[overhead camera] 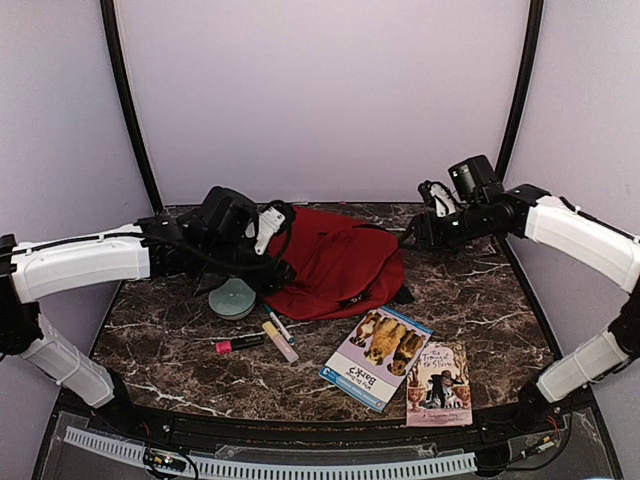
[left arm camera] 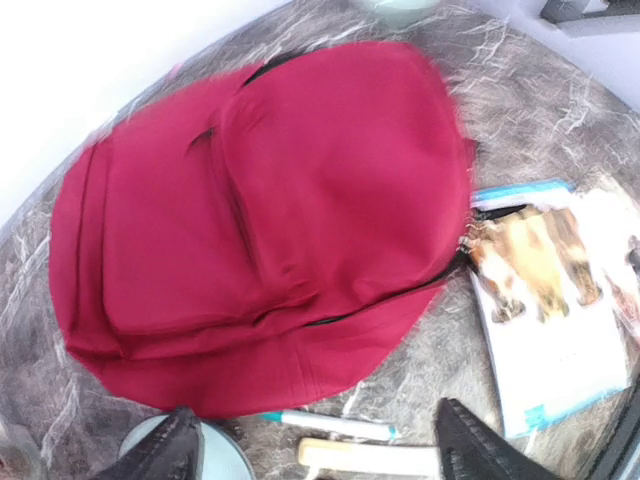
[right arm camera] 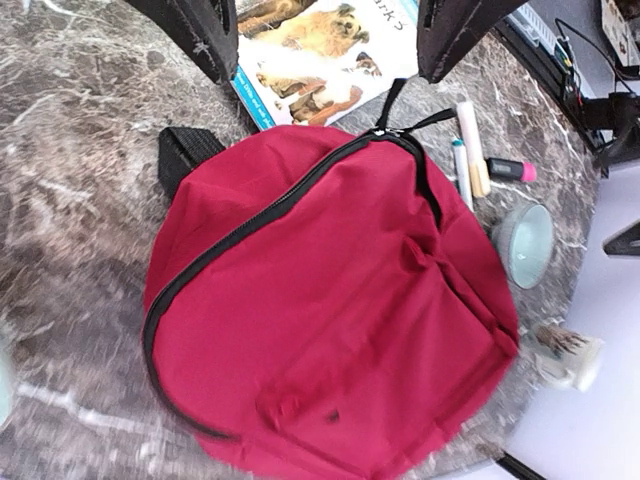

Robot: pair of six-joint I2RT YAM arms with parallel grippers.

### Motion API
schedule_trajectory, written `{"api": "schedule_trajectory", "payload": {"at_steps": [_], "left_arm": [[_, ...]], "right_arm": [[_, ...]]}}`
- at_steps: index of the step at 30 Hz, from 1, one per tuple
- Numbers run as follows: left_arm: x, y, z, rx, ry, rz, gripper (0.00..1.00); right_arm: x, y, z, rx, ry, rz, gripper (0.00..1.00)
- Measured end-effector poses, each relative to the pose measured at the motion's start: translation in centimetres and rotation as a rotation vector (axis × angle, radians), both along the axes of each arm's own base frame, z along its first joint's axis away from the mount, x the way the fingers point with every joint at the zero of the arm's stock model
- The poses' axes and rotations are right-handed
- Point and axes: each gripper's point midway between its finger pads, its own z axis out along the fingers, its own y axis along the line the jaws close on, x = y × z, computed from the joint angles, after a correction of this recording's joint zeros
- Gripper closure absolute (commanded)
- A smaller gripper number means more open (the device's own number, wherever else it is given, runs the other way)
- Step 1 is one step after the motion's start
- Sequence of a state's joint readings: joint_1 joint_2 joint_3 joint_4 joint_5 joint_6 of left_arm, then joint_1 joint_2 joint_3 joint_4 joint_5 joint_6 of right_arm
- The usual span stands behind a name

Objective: Pack the student bag
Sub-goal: Put down the student bag at the center of the board, then hold the student bag at the center of the board.

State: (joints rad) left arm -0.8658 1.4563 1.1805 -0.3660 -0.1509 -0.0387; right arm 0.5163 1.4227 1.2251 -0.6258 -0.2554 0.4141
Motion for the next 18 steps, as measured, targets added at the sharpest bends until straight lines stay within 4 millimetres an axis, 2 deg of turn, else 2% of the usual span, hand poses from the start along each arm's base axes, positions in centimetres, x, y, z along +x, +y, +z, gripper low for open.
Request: {"api": "schedule_trajectory", "payload": {"at_steps": [3,5,7,9,12,14,18], "left_arm": [[-1.8,-0.1,1.4,-0.076,-0.093,-0.078,0.01],[-1.6,0.2,2.1,-0.119,-0.139,-0.059,0.01],[-0.8,0.3,2.4,-0.134,-0.164,-0.022,0.01],[0.1,-0.1,1.6,-0.117,-0.169,0.003,0.03],[0.9,-1.0,-1.0,-0.064,-0.130,-0.005,0.03],[0.7,-1.5,-2.7,-0.042,-0.099,-0.040,0.03],[-0.9,-3.0,-3.2,-0.085,-0.079,-0.161,0.04]], "right_arm": [[-0.9,-1.0,2.7,0.028,-0.110,-0.009,0.27],[-1.5,-1.8,3.2,0.035,-0.157,-0.021,0.16],[-2.1,-2.5,2.9,0.029,-0.174,-0.038,0.01],[-2.5,-3.3,2.4,0.015,-0.183,-0.063,0.00],[-2.5,-4.7,2.1,-0.005,-0.204,-0.129,0.00],[-2.6,-5.7,2.4,-0.012,-0.230,-0.171,0.00],[-3.1,-7.7,3.2,-0.006,-0.276,-0.241,0.00]]}}
